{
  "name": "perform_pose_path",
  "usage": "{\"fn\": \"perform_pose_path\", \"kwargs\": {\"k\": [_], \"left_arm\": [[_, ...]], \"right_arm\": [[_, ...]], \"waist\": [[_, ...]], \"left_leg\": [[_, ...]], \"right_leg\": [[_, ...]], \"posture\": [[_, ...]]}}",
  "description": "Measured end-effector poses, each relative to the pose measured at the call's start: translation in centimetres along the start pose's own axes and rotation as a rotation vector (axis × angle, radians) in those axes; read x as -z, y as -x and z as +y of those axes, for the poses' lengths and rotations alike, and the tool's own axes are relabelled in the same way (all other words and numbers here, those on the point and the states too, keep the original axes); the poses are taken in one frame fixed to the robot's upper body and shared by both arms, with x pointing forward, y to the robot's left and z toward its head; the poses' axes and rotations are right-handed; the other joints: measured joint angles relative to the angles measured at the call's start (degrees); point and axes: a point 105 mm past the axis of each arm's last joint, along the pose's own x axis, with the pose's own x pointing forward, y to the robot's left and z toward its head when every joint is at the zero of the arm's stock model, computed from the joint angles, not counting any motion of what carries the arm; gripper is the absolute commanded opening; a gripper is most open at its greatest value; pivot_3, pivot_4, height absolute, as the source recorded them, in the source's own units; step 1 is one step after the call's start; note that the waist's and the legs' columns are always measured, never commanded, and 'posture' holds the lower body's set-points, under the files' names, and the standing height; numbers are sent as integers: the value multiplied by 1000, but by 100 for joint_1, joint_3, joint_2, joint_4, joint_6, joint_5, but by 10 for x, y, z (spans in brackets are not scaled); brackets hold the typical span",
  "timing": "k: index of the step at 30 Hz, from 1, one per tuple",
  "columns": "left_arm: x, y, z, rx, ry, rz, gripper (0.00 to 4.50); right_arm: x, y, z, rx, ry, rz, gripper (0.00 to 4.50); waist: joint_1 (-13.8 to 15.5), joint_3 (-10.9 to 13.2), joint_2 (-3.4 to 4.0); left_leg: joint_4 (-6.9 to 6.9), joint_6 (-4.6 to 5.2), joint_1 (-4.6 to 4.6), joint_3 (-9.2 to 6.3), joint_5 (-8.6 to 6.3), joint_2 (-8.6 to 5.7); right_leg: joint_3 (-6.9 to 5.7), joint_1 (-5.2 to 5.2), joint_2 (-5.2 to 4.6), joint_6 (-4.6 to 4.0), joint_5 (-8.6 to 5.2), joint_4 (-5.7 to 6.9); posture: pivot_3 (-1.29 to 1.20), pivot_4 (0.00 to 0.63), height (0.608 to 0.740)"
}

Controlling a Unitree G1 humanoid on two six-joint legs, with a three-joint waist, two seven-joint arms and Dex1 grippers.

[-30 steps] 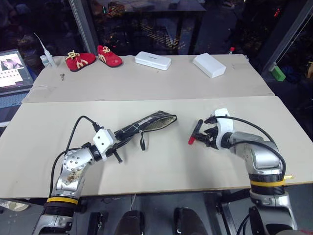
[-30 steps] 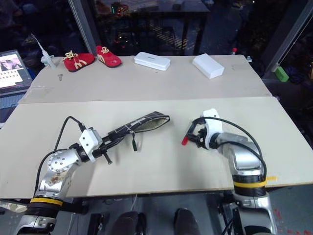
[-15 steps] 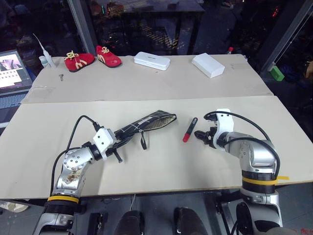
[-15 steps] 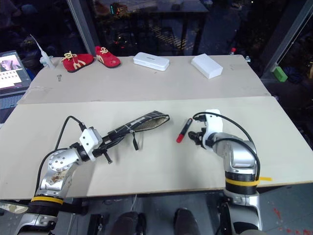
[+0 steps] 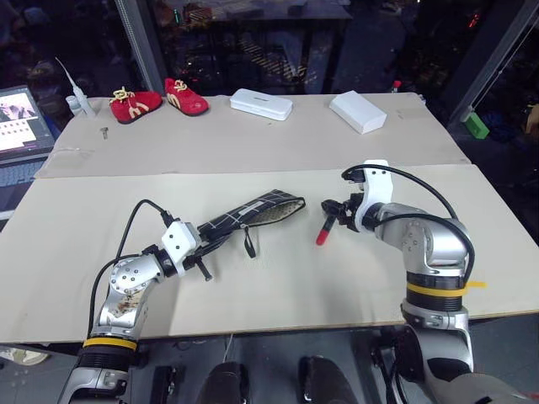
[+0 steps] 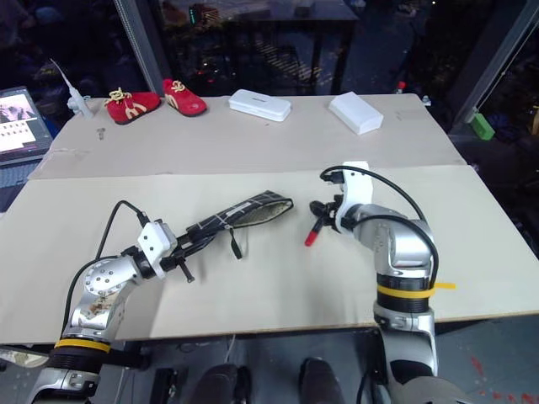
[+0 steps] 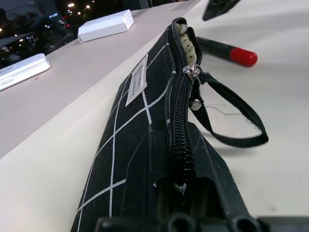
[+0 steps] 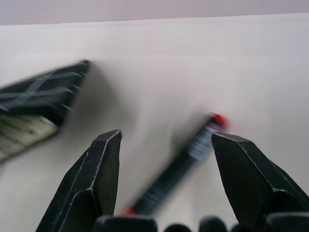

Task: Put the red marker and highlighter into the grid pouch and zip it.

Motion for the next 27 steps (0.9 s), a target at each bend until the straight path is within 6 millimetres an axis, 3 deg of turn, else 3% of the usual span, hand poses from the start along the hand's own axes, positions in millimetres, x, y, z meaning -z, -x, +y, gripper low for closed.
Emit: {"fn": "perform_pose_path", "kwargs": {"k": [4, 9, 18, 27], "left_arm": [[0, 0, 1, -6, 6, 4, 0], [-4, -1, 0, -11, -4, -7, 0], [-4, -1, 0, -19, 1, -11, 0], [-5, -4, 0, -53, 46, -44, 0]], "right_arm": [[20, -8, -11, 68, -10, 67, 3263], [21, -6, -19, 96, 11, 73, 3263], [34, -15, -1, 63, -13, 100, 3263], [16, -14, 4, 45, 19, 47, 3263]], "waist": [[34, 0, 0], [-4, 0, 0], [-5, 0, 0], [0, 1, 1]], "left_leg": [[0, 0, -3, 0, 0, -2], [0, 0, -3, 0, 0, -1], [0, 0, -3, 0, 0, 2], [0, 0, -4, -1, 0, 2]], "right_leg": [[1, 1, -10, 0, 0, -2], [1, -2, -3, 1, 0, -1], [2, -2, -2, 1, 0, -2], [1, -2, -2, 1, 0, -2]], "posture": [[0, 150, 740], [0, 150, 740], [0, 150, 740], [0, 150, 740]]}}
